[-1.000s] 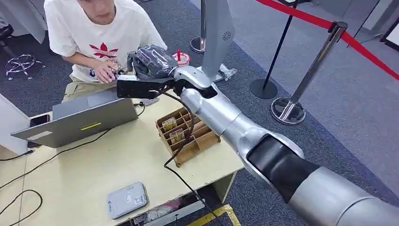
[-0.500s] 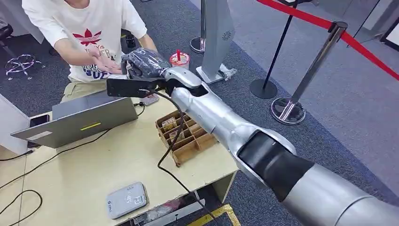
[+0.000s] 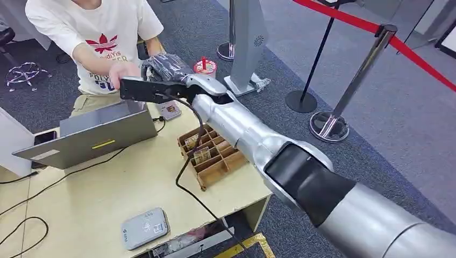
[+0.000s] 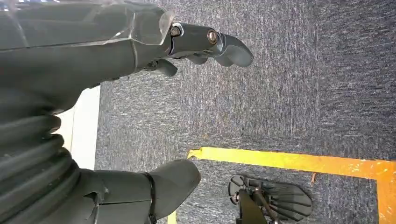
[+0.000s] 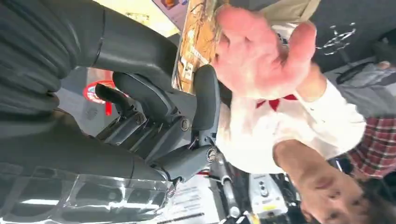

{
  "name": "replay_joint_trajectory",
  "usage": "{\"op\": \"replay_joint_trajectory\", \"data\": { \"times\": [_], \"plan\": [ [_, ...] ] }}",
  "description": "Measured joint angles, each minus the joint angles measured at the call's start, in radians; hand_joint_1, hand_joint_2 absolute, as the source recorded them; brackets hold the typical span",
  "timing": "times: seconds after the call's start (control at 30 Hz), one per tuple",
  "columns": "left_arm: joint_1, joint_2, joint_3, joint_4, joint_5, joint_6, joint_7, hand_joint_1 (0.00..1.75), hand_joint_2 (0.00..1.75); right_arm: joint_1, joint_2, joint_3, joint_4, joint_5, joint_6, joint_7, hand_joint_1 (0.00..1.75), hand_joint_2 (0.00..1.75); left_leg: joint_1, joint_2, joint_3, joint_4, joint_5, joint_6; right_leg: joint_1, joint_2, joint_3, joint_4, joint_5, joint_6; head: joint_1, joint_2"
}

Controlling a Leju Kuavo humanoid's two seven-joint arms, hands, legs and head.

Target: Pass the card to the sensor for recognition and then transmit it.

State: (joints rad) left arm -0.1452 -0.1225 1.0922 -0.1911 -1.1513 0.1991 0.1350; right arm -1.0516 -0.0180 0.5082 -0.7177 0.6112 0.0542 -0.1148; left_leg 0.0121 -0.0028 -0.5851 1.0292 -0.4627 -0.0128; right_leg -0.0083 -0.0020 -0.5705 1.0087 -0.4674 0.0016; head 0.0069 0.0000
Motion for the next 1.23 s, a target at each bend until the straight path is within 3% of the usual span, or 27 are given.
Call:
{"op": "replay_joint_trajectory", "data": {
  "times": [0.2,0.23,0.27,0.3,0.9,1.07,1.23],
  "plan": [
    [0.002,-0.002,0.0,0.0,0.0,0.003,0.0,0.0,1.75,-0.026,0.008,-0.034,0.102,0.0,-0.019,-0.002,1.75,1.75,0.0,-0.001,-0.001,0.0,0.0,0.0,0.0,-0.001,0.0,0.0,0.0,0.0,0.0,0.0],
    [0.003,-0.002,0.0,0.0,0.0,0.005,0.0,0.0,1.75,-0.026,0.008,-0.04,0.111,0.0,-0.021,-0.002,1.5,1.75,0.0,-0.001,-0.001,0.0,0.0,0.0,0.0,-0.001,0.0,0.0,0.0,0.0,0.0,0.0],
    [0.003,-0.002,0.0,0.0,0.0,0.005,0.0,0.0,1.75,-0.027,0.008,-0.044,0.12,0.0,-0.021,-0.002,0.21,1.75,0.0,-0.001,-0.001,0.0,0.0,0.0,0.0,-0.001,0.0,0.0,0.0,0.0,0.0,0.0],
    [0.004,-0.003,0.0,0.0,0.0,0.006,0.0,0.0,1.75,-0.027,0.008,-0.045,0.127,0.0,-0.022,-0.002,0.0,1.75,0.0,-0.001,-0.001,0.0,0.0,0.0,0.0,0.0,0.0,0.0,0.0,0.0,0.0,0.0],
    [0.009,-0.008,0.0,0.0,0.014,0.014,-0.01,0.0,1.75,0.023,0.02,-0.075,0.128,0.016,-0.101,-0.051,0.0,1.75,0.0,-0.001,-0.001,0.0,0.0,0.0,0.0,0.0,-0.001,0.0,0.0,0.0,0.0,0.0],
    [0.016,-0.008,0.0,0.0,0.023,0.021,-0.016,0.0,1.75,0.071,0.025,-0.107,0.079,-0.039,-0.124,-0.103,0.0,1.75,0.0,-0.001,-0.001,0.0,0.0,0.0,0.0,0.0,-0.001,0.0,0.0,0.0,0.0,0.0],
    [0.022,-0.008,0.0,0.0,0.031,0.025,-0.027,0.0,1.75,0.176,0.036,-0.174,-0.04,-0.221,-0.084,-0.212,0.0,1.75,0.0,-0.001,-0.001,0.0,0.0,0.0,0.0,0.0,0.0,0.0,0.0,0.0,0.0,0.0]
  ]
}}
